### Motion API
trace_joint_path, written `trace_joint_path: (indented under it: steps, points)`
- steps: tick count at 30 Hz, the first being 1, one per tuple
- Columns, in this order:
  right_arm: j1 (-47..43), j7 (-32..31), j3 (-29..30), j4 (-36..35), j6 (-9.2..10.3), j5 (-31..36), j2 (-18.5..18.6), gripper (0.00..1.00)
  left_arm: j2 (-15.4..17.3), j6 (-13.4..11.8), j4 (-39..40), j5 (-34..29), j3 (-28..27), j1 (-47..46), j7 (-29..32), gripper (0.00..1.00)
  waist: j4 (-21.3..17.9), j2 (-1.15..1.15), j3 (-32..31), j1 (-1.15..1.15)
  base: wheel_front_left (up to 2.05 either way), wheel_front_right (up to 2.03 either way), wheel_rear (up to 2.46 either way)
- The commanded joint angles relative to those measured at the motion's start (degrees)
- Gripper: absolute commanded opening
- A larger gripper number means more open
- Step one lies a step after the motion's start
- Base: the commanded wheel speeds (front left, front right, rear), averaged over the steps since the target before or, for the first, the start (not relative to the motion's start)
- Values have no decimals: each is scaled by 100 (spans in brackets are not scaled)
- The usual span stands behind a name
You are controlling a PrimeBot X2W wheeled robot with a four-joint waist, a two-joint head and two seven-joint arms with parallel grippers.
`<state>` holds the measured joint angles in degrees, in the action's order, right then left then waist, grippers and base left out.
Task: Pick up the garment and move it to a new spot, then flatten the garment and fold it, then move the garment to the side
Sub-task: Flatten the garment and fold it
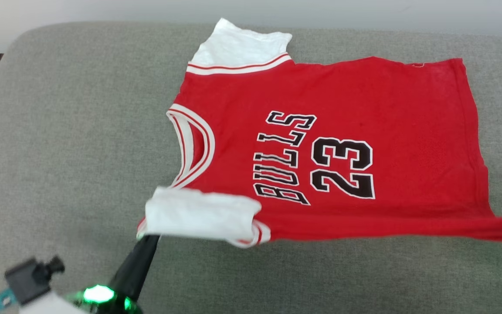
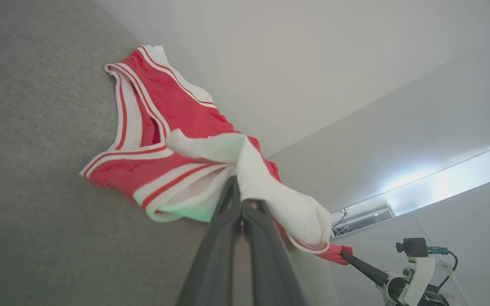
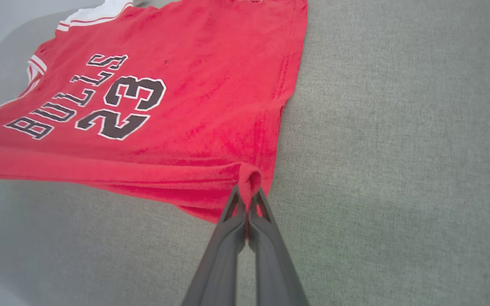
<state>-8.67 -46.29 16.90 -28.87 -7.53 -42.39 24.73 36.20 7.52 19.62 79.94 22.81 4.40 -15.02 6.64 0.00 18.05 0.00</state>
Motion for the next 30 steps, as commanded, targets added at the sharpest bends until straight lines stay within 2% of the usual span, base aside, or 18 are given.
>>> trace_joint_path:
  steps: [1,8,15,22,30]
  points:
    - [314,-53,-74,93,7,11,71,0,26,-11,-122,-36,92,-402,109,0,32,0,37,0,0,0,0]
    - [1353,-109,-379,661,7,75,250,0,-85,-11,-740,-5,236,-1555,284,0,91,0,189,0,0,0,0]
    - [2291,226,-557,1571,7,230,219,0,-489,-11,-1661,-52,443,-2556,182,0,145,0,389,0,0,0,0]
    - [2653,553,-747,2319,7,250,184,0,-772,-11,-2774,-41,780,-3023,106,0,133,0,633,0,0,0,0]
    - [2676,806,-1058,2663,7,268,268,0,-785,-12,-3376,-163,1199,-3317,53,0,114,0,852,0,0,0,0]
